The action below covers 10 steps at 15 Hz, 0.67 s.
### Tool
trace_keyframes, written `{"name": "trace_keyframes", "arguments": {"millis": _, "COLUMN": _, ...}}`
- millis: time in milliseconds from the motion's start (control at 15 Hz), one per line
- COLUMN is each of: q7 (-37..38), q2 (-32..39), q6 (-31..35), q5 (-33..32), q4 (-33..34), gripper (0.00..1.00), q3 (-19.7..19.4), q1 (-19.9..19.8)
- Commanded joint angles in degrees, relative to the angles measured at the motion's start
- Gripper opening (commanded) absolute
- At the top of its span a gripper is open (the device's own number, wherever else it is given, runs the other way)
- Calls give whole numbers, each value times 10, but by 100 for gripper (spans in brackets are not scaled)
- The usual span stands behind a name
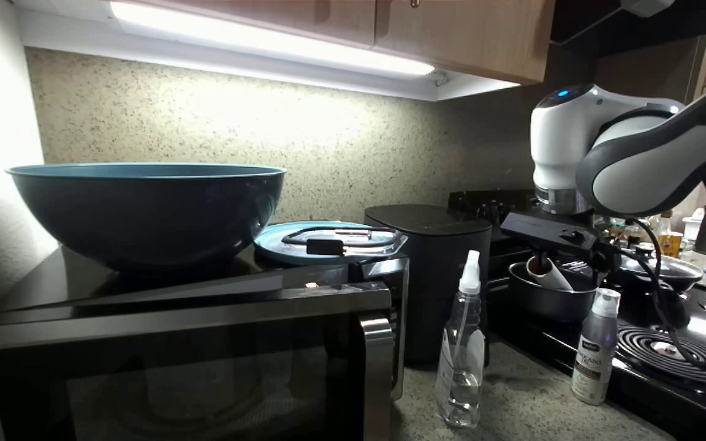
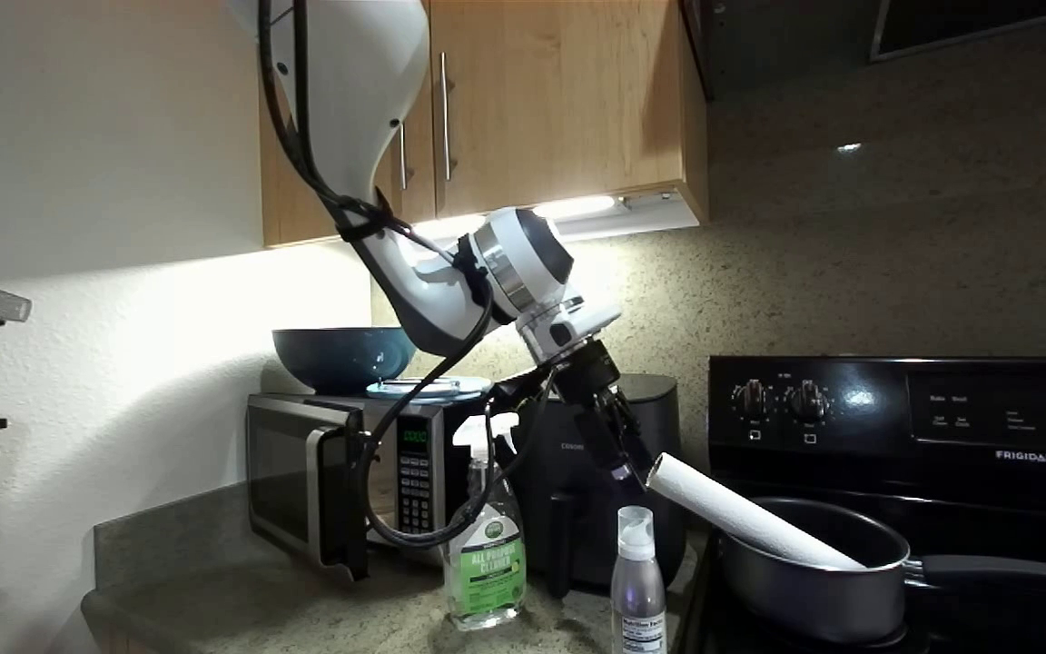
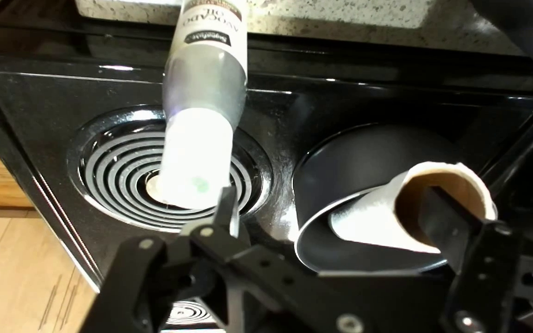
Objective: Put the paper towel roll in the pot then remove it from the pot.
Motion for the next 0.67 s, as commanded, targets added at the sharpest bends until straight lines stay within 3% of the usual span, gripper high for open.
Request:
{"name": "trace_keyframes", "arguments": {"millis": 0, "q7": -2, "q2": 0, "q6": -1, "q5": 2, "q4": 1, "gripper": 100, "q3": -8, "q1": 8}}
{"name": "trace_keyframes", "arguments": {"millis": 600, "q7": -3, "q2": 1, "q6": 4, "q5": 3, "q4": 1, "gripper": 100, "q3": -15, "q1": 6}}
